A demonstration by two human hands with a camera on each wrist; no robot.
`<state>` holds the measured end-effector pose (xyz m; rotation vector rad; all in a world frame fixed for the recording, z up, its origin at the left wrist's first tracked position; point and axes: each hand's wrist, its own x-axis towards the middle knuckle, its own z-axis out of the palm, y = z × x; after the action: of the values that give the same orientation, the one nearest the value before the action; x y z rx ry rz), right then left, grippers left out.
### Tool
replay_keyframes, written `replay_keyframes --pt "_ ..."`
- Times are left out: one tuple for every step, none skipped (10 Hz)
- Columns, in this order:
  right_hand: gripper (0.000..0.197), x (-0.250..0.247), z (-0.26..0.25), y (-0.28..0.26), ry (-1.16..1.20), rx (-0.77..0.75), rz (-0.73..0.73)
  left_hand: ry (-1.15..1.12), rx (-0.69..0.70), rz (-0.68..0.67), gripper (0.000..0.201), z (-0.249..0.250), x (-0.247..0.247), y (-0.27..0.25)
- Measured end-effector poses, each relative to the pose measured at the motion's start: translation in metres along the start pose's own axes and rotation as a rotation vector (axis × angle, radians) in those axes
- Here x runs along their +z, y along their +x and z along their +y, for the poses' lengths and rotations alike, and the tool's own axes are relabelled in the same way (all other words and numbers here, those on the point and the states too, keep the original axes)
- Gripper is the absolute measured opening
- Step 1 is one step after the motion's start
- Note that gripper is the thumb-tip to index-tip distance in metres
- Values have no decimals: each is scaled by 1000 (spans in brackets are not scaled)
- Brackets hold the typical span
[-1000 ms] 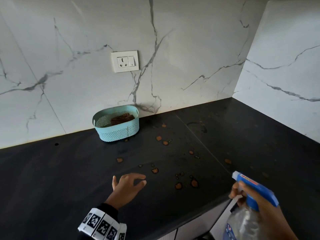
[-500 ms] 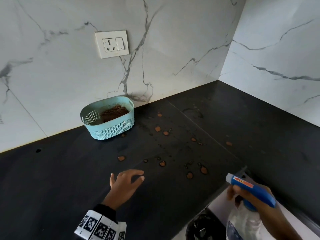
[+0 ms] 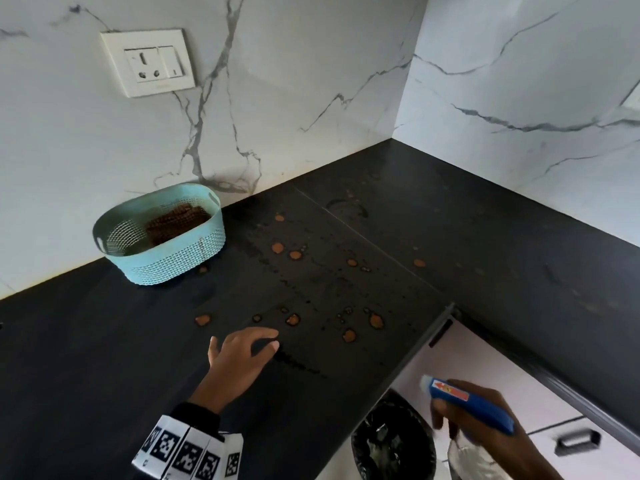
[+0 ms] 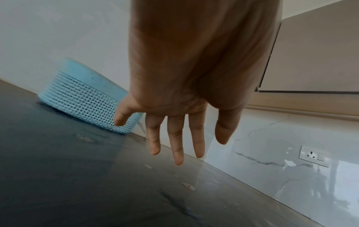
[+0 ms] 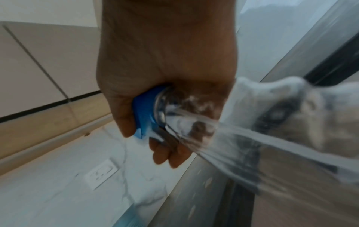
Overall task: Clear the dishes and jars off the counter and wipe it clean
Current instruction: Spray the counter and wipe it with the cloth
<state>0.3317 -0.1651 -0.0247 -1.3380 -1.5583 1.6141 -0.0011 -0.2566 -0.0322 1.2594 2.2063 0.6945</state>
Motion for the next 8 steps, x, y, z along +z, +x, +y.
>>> replay_keyframes --pt "28 -23 -20 -24 12 -107 192 -3 46 -40 13 15 9 10" --pt "36 -38 -11 -17 119 -191 323 27 104 -83 7 36 24 22" --pt "32 -53 1 -8 111 -147 457 33 176 -144 14 59 46 33" --pt "17 -69 12 -8 67 -118 486 24 253 -179 24 80 63 41" --pt "19 -83 12 -24 81 -172 580 43 314 -232 39 98 78 46" --pt "17 -101 18 -37 133 -205 713 71 360 -262 43 116 94 54" --pt "18 -117 31 -41 153 -217 850 117 379 -321 39 139 110 59" --pt "23 -129 42 -43 148 -205 929 160 414 -371 42 164 125 57"
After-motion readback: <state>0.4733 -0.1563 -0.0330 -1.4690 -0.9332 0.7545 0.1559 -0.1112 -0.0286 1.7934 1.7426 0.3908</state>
